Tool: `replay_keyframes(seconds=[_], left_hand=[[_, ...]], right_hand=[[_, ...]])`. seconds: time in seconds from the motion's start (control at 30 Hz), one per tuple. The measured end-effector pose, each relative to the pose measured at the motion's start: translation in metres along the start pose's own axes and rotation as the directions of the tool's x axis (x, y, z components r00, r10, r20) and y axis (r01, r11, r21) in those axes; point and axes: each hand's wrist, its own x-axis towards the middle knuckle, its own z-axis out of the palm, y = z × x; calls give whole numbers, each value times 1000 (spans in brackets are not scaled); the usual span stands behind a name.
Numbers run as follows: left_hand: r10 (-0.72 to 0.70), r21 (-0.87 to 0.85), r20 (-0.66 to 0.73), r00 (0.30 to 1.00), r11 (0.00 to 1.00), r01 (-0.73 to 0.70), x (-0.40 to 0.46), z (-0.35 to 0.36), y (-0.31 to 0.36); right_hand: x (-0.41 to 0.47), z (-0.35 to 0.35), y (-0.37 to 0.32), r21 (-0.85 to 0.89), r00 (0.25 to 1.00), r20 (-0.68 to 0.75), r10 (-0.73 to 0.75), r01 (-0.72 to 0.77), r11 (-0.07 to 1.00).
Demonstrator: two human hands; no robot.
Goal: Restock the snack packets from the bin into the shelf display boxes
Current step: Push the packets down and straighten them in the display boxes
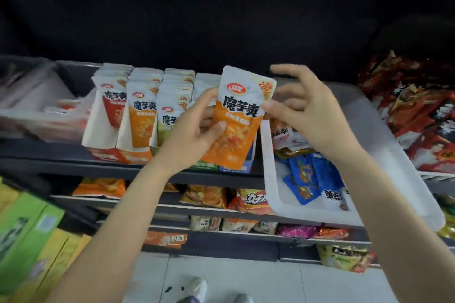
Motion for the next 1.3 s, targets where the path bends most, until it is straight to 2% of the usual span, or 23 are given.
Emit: replay_keyframes(seconds=[0.07,0.13,0.2,0.33,0.43,0.6,0.77,0.87,1.0,1.07,1.13,1.2,1.27,1.3], left_hand=[[13,50,-34,999,999,-11,-12,-26,-7],[29,104,-101,995,994,-18,-20,-54,-17],[58,160,-202,978,987,-25,-24,-85,-31],[71,223,-381,922,975,16,-20,-135,-63],[53,290,-394,918,954,70,-10,-160,-88],[7,317,-322,947,943,101,4,-174,-113],[51,444,-335,941,889,110,11,-182,-122],[98,547,-282,955,833,76,12,-181,-131],[157,661,-220,963,750,29,11,-181,-143],[145,698,-230,962,714,59,13,-181,-144],[128,653,-273,953,752,87,15,-180,-139],[176,603,-290,941,797,36,18,-181,-136],[236,631,-245,940,775,-30,19,-181,-137],[254,672,-209,944,739,-50,19,-181,-138]], right_hand=[[17,25,-10,10,989,133,-57,56,998],[33,58,-16,-16,971,204,-124,130,991],[50,92,-23,-54,961,204,-188,203,978],[87,146,-35,-199,932,112,-346,362,911],[110,177,-34,-409,920,80,-383,381,829],[120,209,-27,-594,908,72,-413,371,714],[129,213,-24,-554,937,60,-343,317,770],[134,214,-19,-604,949,78,-305,288,743],[137,216,-11,-723,961,104,-256,250,644],[140,216,-10,-741,959,106,-261,251,623],[145,217,-9,-782,964,120,-238,239,575],[148,221,-7,-848,974,157,-165,219,482],[148,227,-3,-883,977,180,-112,211,420],[147,229,-1,-880,977,181,-112,212,424]])
